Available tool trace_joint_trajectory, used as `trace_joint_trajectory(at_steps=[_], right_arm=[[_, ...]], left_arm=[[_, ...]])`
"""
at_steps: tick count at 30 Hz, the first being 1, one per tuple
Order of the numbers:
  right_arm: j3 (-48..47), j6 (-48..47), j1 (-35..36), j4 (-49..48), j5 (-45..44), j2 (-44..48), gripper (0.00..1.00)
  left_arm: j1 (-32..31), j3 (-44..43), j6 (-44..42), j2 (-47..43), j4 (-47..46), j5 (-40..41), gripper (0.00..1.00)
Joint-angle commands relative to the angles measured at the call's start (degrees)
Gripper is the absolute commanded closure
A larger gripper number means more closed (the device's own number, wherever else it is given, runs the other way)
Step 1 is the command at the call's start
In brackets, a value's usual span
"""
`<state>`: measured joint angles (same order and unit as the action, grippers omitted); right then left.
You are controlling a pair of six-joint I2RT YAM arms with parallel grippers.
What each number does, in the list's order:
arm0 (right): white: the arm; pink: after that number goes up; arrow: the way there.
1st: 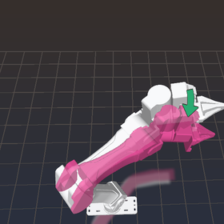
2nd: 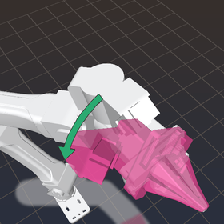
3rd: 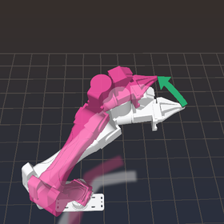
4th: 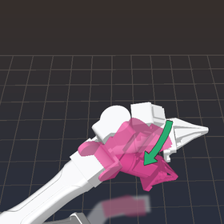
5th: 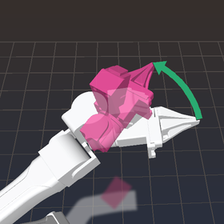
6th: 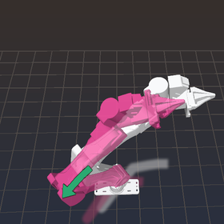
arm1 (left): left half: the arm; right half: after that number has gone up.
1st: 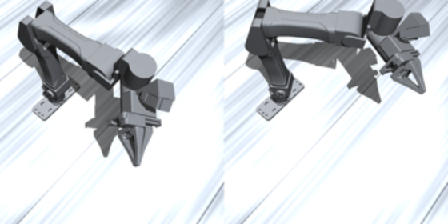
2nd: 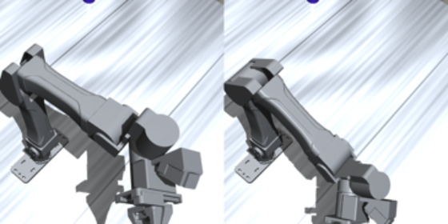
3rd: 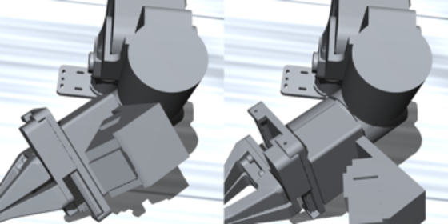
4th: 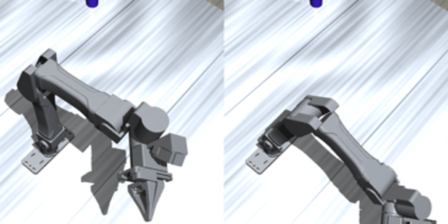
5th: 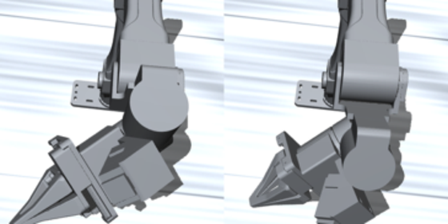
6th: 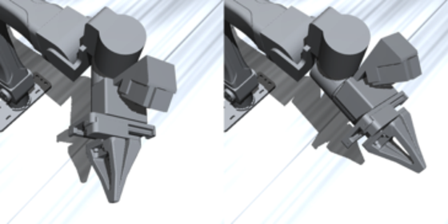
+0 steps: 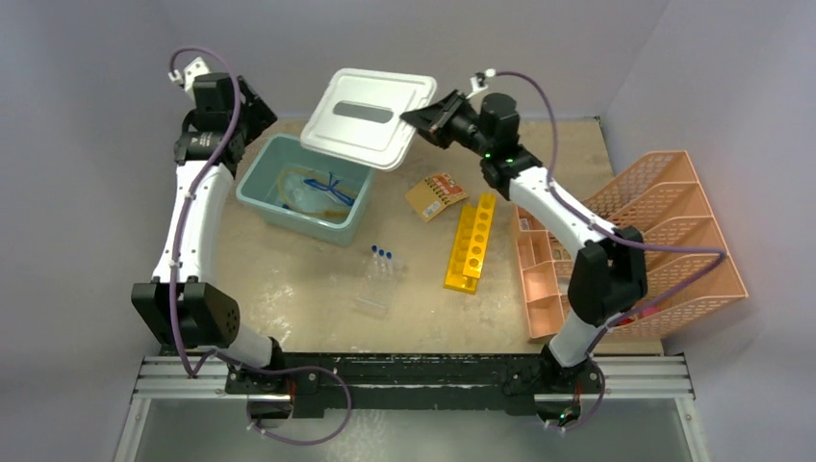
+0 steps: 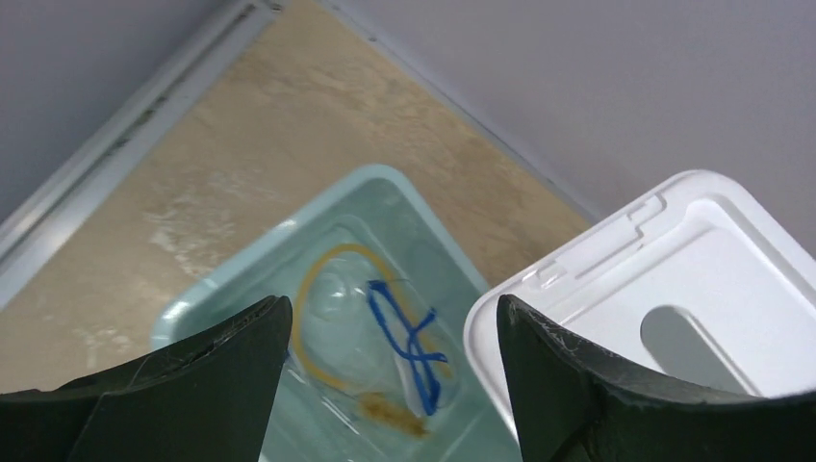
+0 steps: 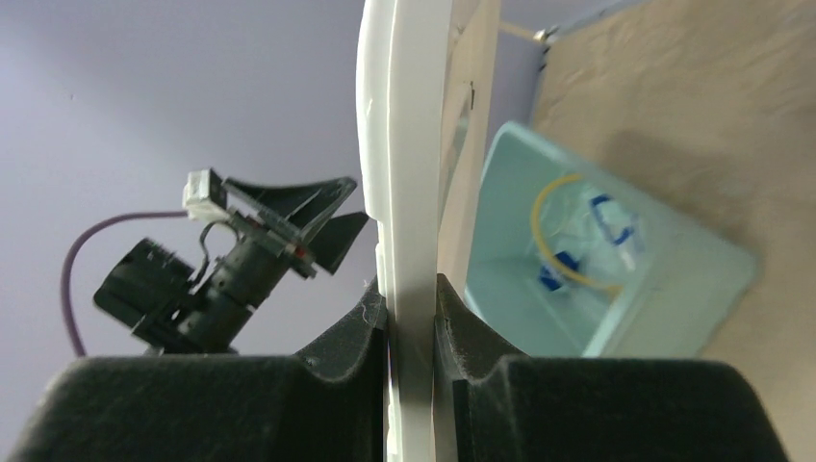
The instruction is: Organize the chemistry lab equipment
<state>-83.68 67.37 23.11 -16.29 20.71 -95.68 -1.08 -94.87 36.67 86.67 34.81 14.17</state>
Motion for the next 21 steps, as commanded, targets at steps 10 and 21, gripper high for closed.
trace_joint_trajectory(at_steps=[10, 21], right_arm=[[-13.05, 14.49, 11.64, -15.28, -3.58, -15.95, 1.00], [-10.00, 19.19, 14.65, -17.13, -6.12, -21.03, 1.00]], left_arm=[[16.33, 7.72, 4.03, -2.12, -0.44, 3.42, 0.13], [19.05, 13.88, 7.89, 1.96, -5.63, -3.51, 0.11]])
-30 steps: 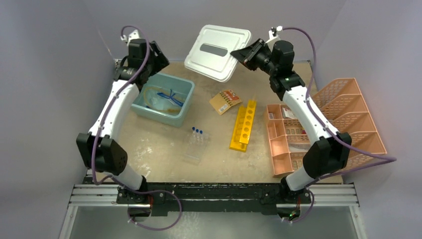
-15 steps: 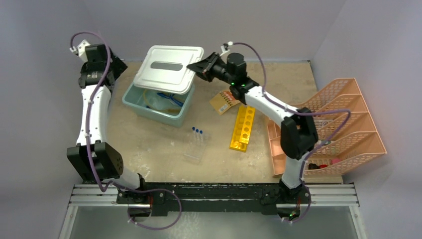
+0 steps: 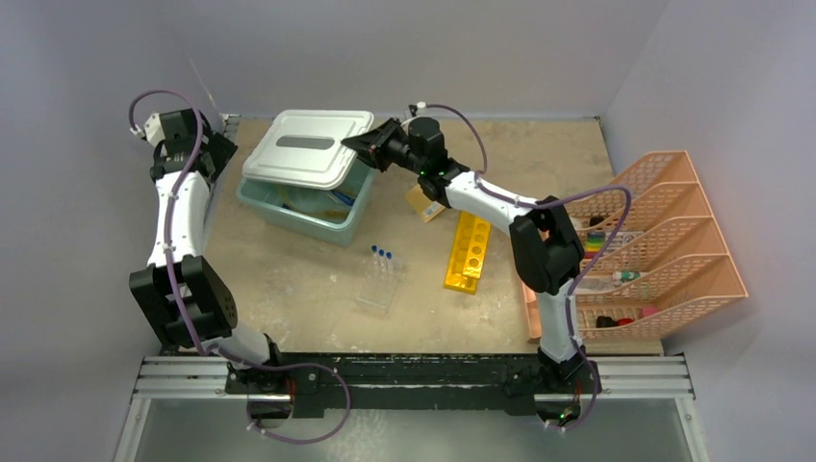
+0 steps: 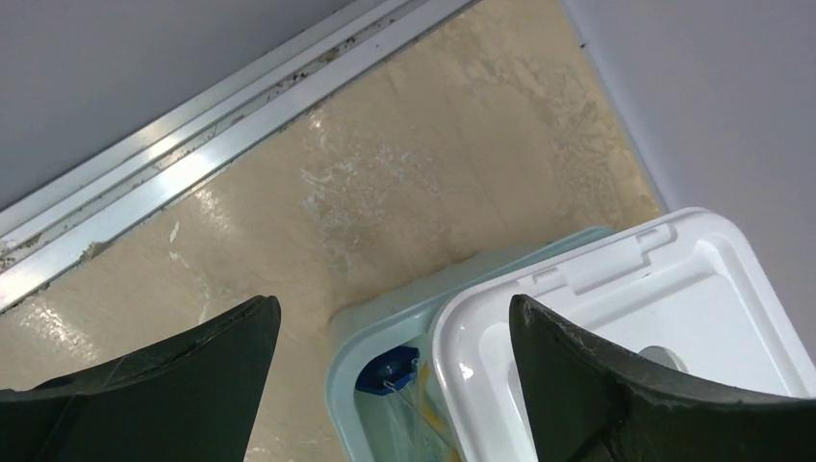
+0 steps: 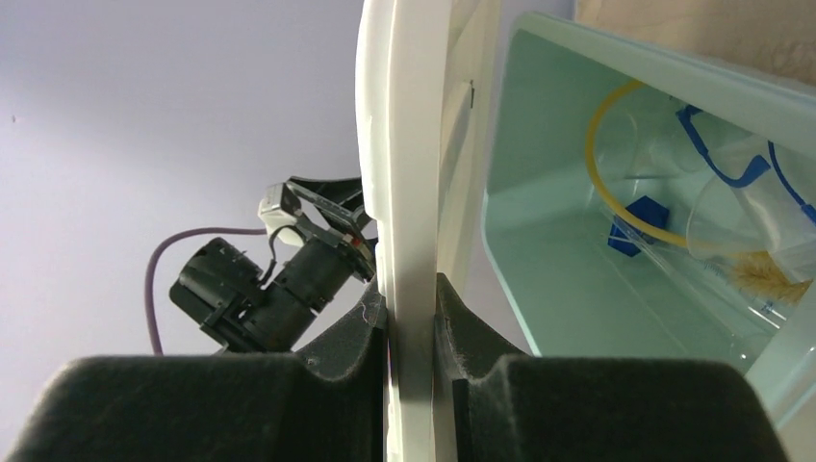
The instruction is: Organize the chemistry lab equipment
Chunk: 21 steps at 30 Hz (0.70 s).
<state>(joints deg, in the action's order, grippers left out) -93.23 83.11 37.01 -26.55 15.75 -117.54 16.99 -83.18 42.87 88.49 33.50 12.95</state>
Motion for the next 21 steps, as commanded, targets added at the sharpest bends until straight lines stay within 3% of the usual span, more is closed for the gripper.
trace_joint_trajectory(at_steps=[1, 10, 16, 21], right_arm=[[-0.46, 3.67, 0.92, -6.87, -0.97, 0.61, 1.00], [2.87, 3.36, 2.79, -5.23, 1.42, 1.58, 0.99], [5.30, -0.33, 3.15, -0.45, -0.86, 3.71, 0.66], [7.56, -3.00, 3.11, 6.07, -2.18, 7.71, 0.44]], left_arm=[[1.09, 2.89, 1.69, 0.19, -4.73, -2.23, 0.11], [1.90, 5.15, 0.40, 1.79, -7.30, -4.21, 0.12], [2.09, 2.22, -3.08, 6.28, -8.15, -12.35, 0.12], [2.08, 2.64, -4.48, 6.38, -8.69, -12.69, 0.13]])
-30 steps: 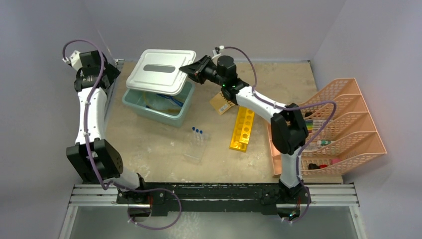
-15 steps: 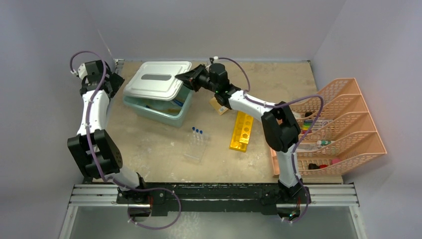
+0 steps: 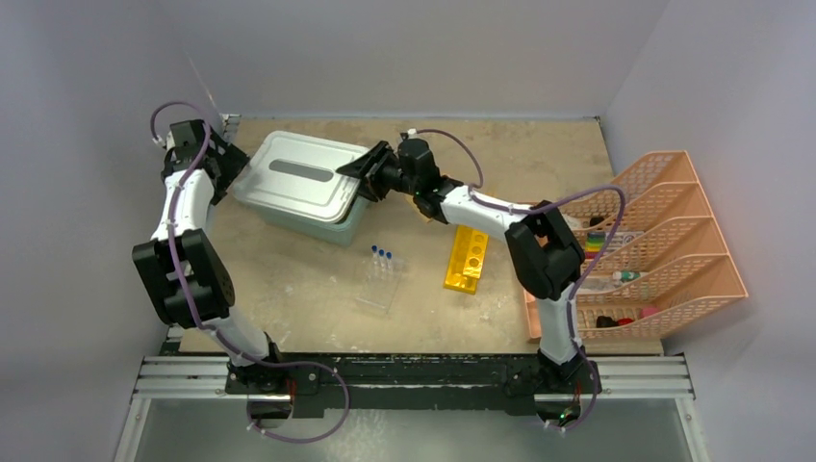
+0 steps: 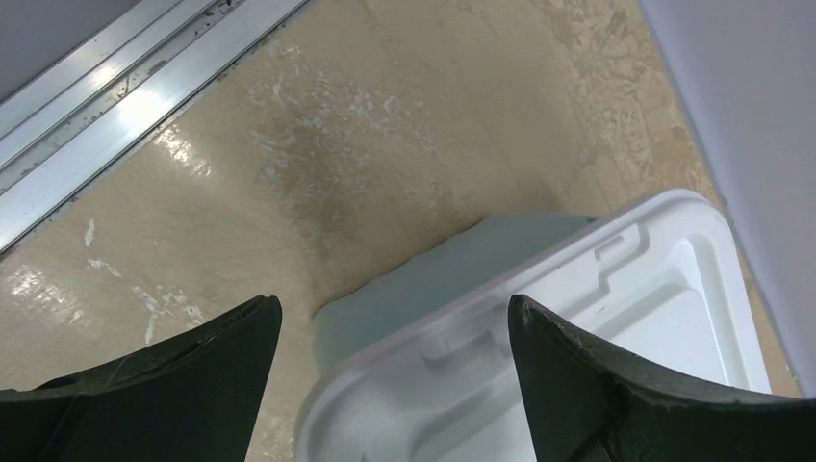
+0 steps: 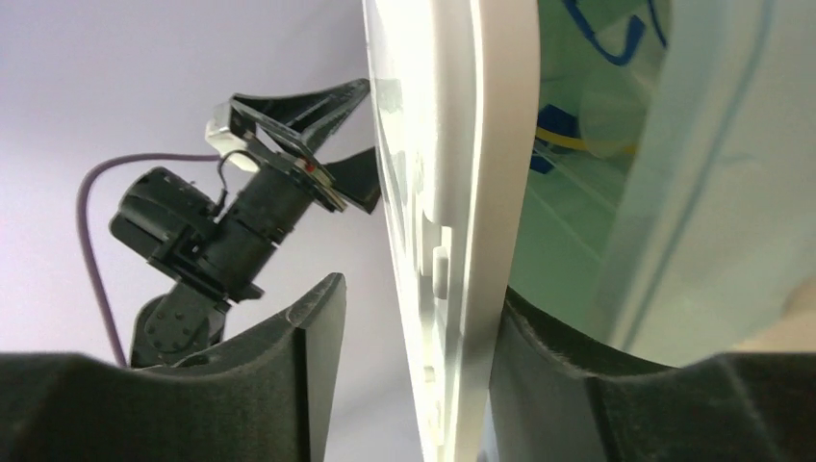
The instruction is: Organize the chemistry lab equipment
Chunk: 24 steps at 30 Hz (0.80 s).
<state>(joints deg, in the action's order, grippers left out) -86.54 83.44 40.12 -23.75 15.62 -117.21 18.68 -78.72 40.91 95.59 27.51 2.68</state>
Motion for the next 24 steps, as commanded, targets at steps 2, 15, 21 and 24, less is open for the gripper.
trace_joint_trajectory(at_steps=[2, 15, 21, 24], right_arm=[[1.50, -4.97, -0.05, 5.70, -3.96, 9.36, 0.41], [-7.15, -19.38, -0.19, 35.71, -17.57, 12.39, 0.29], [-15.00, -30.76, -0.19, 41.25, -17.96, 6.41, 0.28], [-16.29, -33.65, -0.14, 40.64, -17.18, 4.40, 0.26]], left_arm=[[0.42, -1.98, -3.34, -0.21, -3.31, -4.50, 0.14], [0.40, -6.78, -7.59, 1.05, 0.93, -1.50, 0.17], [0.40, -6.48, -8.97, 1.72, 0.00, -8.82, 0.18], [0.41, -6.54, -9.88, 3.22, 0.40, -12.18, 0.21]])
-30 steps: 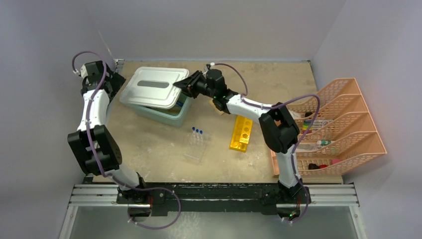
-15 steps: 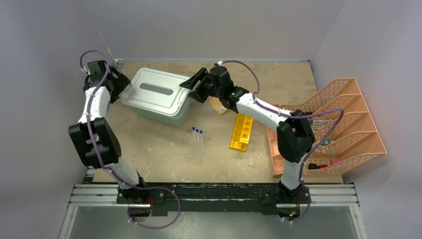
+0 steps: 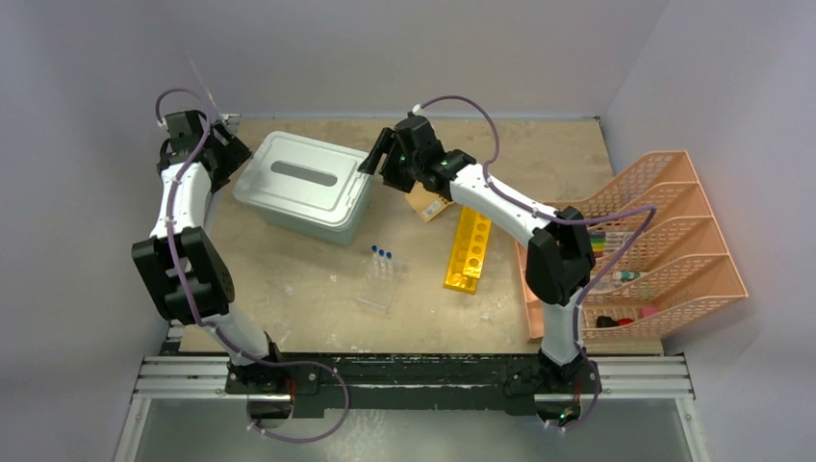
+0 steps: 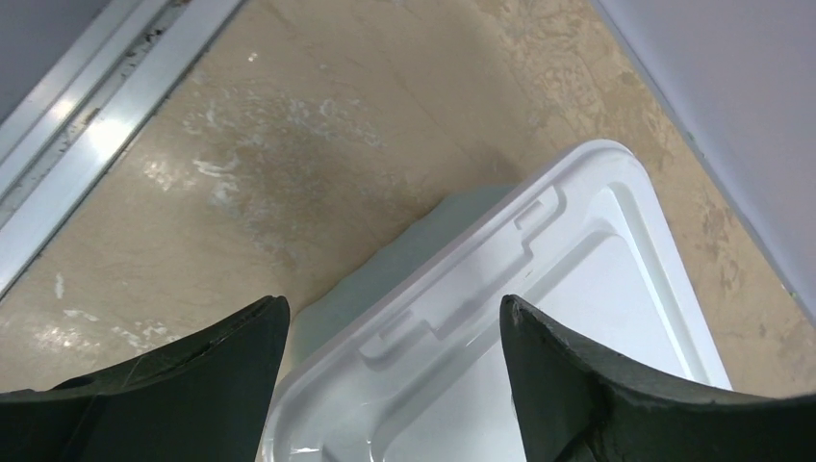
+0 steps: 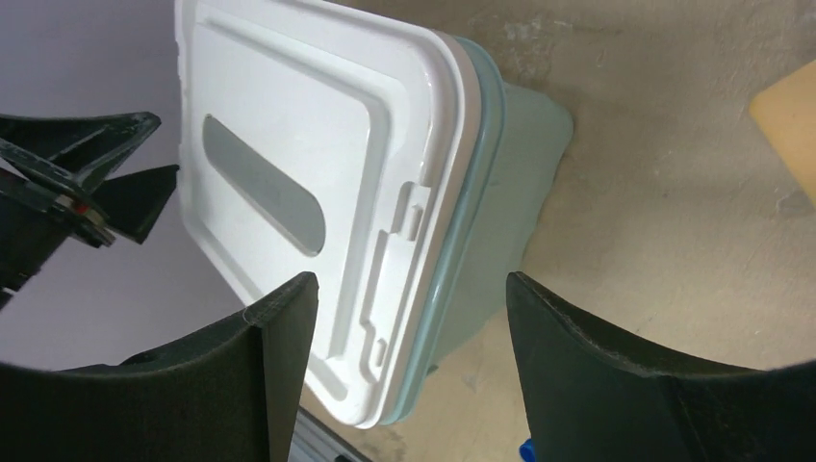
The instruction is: Organize the chemistry lab equipment
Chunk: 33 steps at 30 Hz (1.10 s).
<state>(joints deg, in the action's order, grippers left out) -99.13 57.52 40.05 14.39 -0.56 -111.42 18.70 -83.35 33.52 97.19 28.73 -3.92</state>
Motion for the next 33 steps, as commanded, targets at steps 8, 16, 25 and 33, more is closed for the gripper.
trace_joint_trajectory(at_steps=[8, 16, 25, 33], right_arm=[[-9.33, -13.50, 0.39, 4.88, 0.91, -7.59, 0.24], [-6.46, -12.33, 0.62, 8.85, -3.57, -6.75, 0.29], [-3.14, -12.50, 0.92, 8.70, -9.30, -2.06, 0.37], [-6.49, -18.97, 0.91, 6.01, -6.57, -0.05, 0.34]], left_arm=[[0.40, -2.54, -3.98, 3.47, -0.97, -12.72, 0.32], [0.26, -2.74, -5.34, 4.67, -0.60, -15.94, 0.38], [-0.58, -2.92, -6.01, 4.57, 0.05, -14.00, 0.40], [-0.66, -11.07, -6.78, 2.67, 3.96, -6.96, 0.35]])
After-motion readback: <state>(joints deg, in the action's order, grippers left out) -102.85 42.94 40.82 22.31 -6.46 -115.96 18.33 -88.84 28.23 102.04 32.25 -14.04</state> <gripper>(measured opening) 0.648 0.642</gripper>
